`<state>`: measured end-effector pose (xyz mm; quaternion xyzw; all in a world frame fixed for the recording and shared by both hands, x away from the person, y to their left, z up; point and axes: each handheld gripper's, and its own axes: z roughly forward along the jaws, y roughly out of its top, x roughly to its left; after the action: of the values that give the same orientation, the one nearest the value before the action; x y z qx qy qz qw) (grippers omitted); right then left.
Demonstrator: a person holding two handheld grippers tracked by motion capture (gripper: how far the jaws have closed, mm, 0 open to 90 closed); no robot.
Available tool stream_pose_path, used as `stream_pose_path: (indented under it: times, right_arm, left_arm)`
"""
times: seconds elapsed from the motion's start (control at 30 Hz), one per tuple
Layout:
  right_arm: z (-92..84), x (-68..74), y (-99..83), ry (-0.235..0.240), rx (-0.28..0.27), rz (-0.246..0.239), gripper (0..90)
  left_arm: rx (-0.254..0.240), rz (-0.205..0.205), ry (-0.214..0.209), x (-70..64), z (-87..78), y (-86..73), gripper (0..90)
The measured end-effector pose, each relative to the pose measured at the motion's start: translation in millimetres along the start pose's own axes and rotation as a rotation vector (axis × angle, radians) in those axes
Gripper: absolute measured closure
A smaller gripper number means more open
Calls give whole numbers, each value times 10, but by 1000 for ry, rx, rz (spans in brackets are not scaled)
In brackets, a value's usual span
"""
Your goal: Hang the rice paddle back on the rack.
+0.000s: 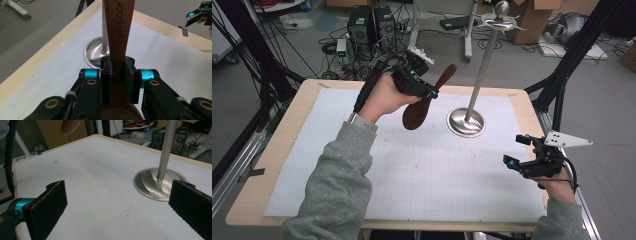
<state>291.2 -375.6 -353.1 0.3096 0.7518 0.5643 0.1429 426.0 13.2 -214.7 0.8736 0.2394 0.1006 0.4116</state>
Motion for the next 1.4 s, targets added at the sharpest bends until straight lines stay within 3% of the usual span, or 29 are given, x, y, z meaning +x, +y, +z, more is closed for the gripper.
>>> stream_pose_path:
  times: [0.17,0.27,0.7,1.03,1.4]
  right_arm:
    - [-22,-14,-3,-2,-6,12,4]
    - [-31,-25,-6,-4,-4,18,4]
    - [1,-20,-4,4,4,16,4]
    - [-7,-35,-7,2,1,19,4]
    - [-18,-43,-9,0,-2,24,4]
  left_arm:
    - [-2,2,2,28,3,79,779]
    - [-24,-14,-41,72,-6,130,779]
    - [-52,-7,-39,112,-113,296,780]
    - [-83,15,-53,35,-86,503,780]
    - [-101,44,-35,19,-179,689,779]
